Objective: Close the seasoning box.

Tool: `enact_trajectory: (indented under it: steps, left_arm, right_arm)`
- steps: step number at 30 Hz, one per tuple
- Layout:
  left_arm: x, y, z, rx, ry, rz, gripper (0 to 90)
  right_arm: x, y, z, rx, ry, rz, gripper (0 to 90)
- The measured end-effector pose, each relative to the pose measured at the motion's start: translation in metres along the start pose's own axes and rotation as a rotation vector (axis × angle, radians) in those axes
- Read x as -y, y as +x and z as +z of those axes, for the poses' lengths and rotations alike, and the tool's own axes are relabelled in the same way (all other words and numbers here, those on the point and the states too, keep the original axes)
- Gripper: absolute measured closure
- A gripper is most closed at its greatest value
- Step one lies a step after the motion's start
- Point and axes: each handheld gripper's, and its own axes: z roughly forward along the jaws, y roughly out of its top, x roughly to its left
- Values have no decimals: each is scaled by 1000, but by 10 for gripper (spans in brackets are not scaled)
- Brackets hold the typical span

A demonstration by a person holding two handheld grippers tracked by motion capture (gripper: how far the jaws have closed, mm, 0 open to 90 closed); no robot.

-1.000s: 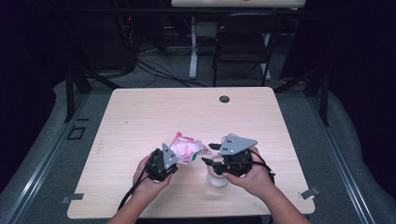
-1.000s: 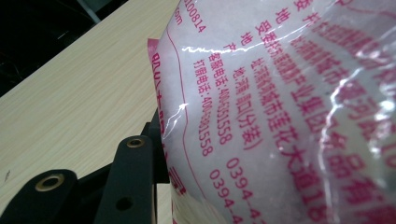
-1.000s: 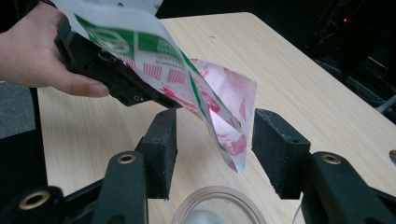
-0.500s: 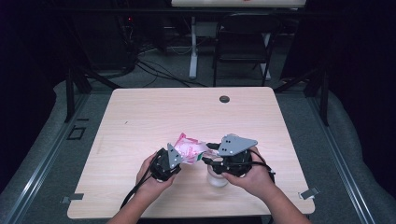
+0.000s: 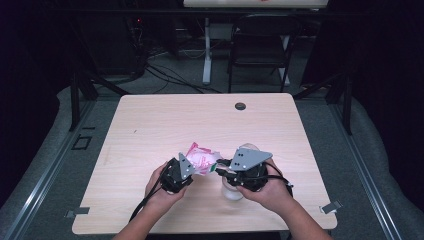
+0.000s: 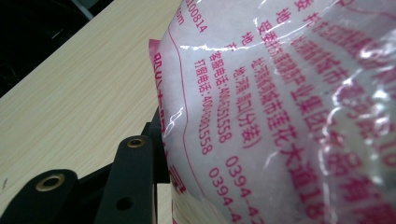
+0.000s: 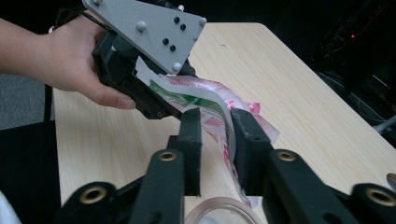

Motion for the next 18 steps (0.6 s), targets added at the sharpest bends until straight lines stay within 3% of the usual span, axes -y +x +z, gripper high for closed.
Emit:
enact_trajectory:
  steps: [7,18]
  left_arm:
    - [0,1,1,-5,0,7,592]
    - [-2,2,-1,-22,-6,30,592]
  right_arm:
    - [1,0,0,6,15,-7,882]
    - [-1,-1,-1,2,28,-5,900]
